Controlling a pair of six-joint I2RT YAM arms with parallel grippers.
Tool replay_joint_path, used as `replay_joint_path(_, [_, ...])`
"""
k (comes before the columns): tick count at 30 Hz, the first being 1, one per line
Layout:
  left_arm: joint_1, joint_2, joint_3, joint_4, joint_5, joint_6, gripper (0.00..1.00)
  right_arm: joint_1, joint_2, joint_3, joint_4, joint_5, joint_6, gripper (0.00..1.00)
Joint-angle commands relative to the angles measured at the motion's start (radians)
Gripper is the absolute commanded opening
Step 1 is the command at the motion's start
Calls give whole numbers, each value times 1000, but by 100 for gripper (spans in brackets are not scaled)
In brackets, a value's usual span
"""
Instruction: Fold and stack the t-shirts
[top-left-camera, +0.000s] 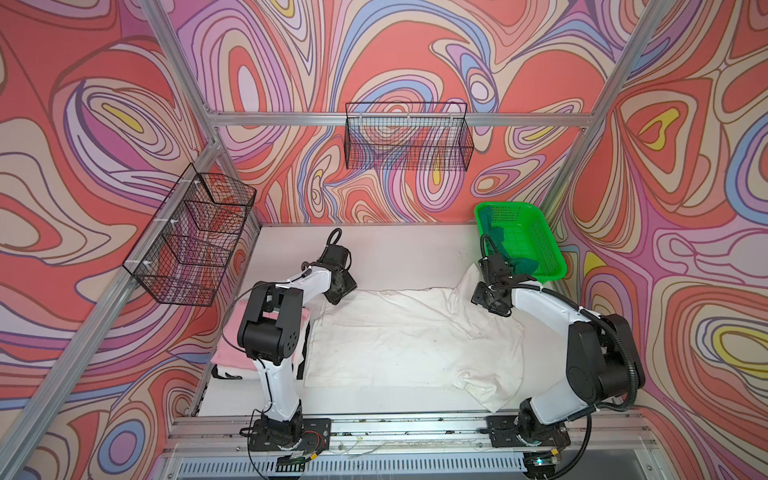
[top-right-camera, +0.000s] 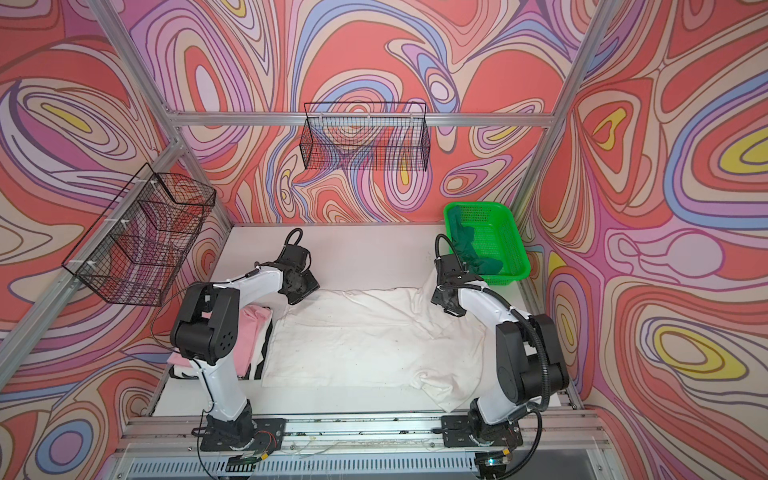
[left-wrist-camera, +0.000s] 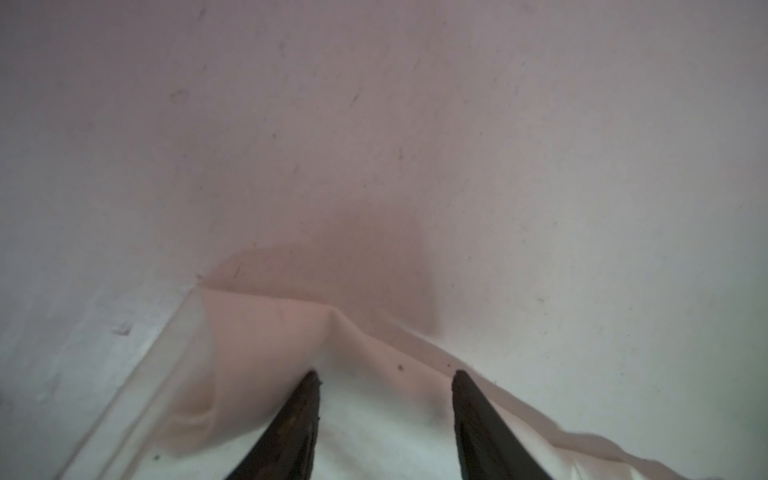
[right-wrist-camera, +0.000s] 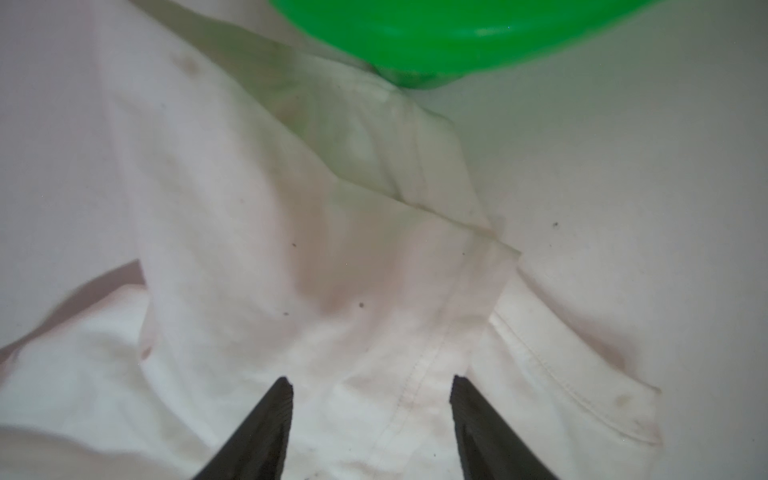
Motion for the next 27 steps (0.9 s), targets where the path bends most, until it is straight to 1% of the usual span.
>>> replay_joint_path(1, [13,22,21,-78,-63,9,55,-43,-53,-50,29,13,14,64])
replay_joint_path(7, [42,29,1,-79,-63,18,55,-142,-85,-122,69,-54,25,60])
replay_joint_path(12, [56,23,-4,-91,-53,7,55,-176,-91,-152,127,-74,37,56])
replay_joint_path(14, [58,13,-11,-87,-56,5,55,-193,-74,-157,150,-96,41,52])
replay_joint_path(18, [60,10,-14,-86,-54,3,55,-199,-60,-154,197,-130,52,48])
replay_joint_path(22, [61,15,-17,-86,-51,-2,55,-199,-38,-149,222,-115,53,43])
replay_joint_path(27, [61,10,-17,-90,-51,-1,55,-201,-29,-158,231,-91,59,44])
